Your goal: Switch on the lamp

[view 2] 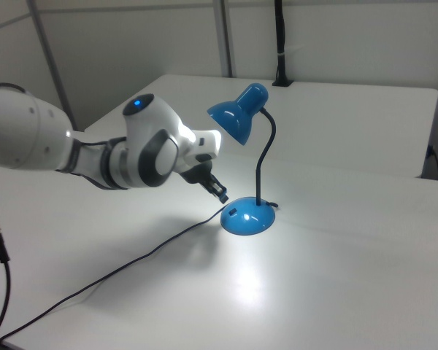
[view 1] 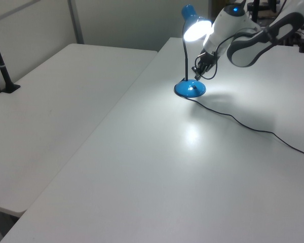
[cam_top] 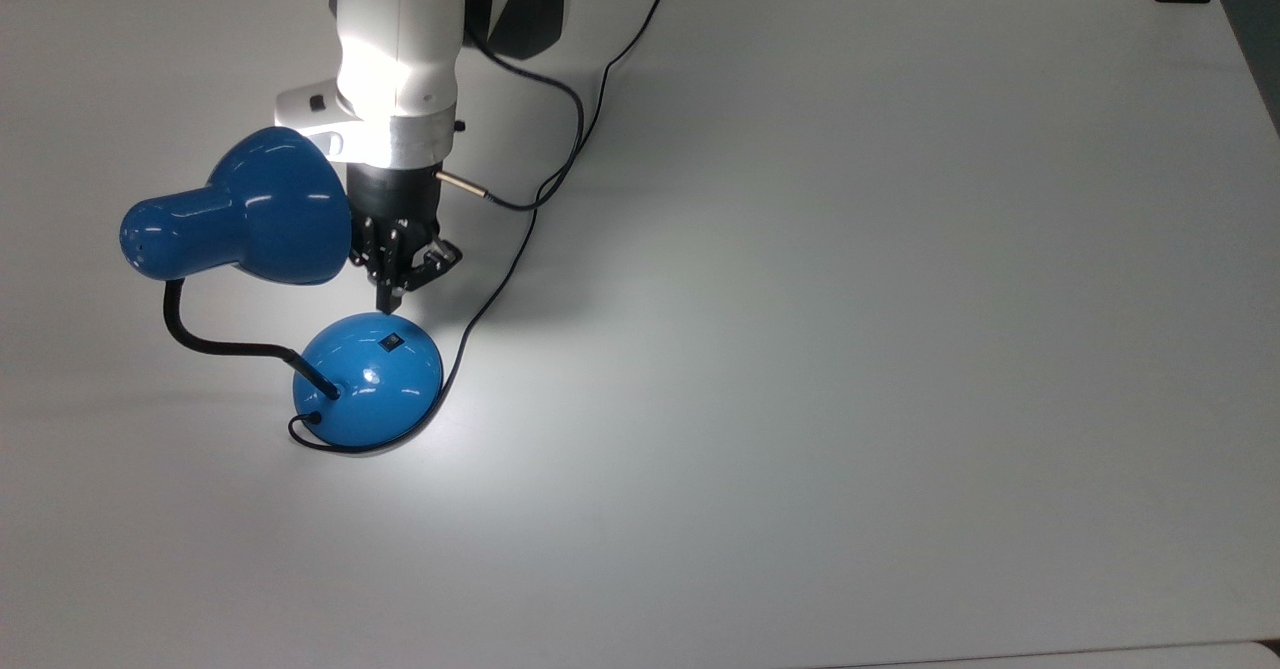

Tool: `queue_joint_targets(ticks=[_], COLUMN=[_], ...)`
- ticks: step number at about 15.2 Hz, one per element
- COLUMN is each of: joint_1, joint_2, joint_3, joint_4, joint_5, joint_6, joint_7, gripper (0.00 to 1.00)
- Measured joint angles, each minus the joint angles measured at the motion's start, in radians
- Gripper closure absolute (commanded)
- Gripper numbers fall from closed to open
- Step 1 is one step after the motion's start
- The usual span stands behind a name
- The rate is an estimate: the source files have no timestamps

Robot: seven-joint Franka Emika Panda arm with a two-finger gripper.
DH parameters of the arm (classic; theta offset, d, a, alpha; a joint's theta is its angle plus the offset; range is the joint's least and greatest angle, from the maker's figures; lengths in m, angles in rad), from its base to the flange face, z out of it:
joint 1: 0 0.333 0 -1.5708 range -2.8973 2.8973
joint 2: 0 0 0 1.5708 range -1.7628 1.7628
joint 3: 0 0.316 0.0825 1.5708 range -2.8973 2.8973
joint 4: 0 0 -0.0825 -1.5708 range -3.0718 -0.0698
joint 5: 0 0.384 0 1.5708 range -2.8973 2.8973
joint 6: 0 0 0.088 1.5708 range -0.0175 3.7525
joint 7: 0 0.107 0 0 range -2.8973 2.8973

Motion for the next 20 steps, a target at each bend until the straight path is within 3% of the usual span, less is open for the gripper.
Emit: queue_joint_targets(ticks=[5, 6, 7, 8, 9, 10, 14, 17, 20], joint_1=[0.003, 0.005, 0.007, 0.009, 0.011, 0.011, 0.010, 0.010, 0.012], joint_2=[-0.139, -0.166, -0.190, -0.225, -0.247, -0.265, -0.296, -0.298, -0.296], joint_3=[0.042, 0.049, 0.058, 0.069, 0.074, 0.077, 0.075, 0.063, 0.041], joint_4=[-0.082, -0.091, -0.093, -0.093, -0.089, -0.078, 0.088, 0.249, 0.297], joint_5=[0.002, 0.013, 0.035, 0.069, 0.093, 0.124, 0.304, 0.335, 0.336], joint_6=[-0.129, -0.170, -0.214, -0.281, -0.346, -0.421, -0.791, -1.006, -1.052], joint_7=[0.003, 0.004, 0.004, 0.002, -0.016, -0.049, -0.245, -0.390, -0.444], gripper=[1.00, 0.91, 0.62, 0.52, 0.30, 0.00, 0.00, 0.00, 0.00])
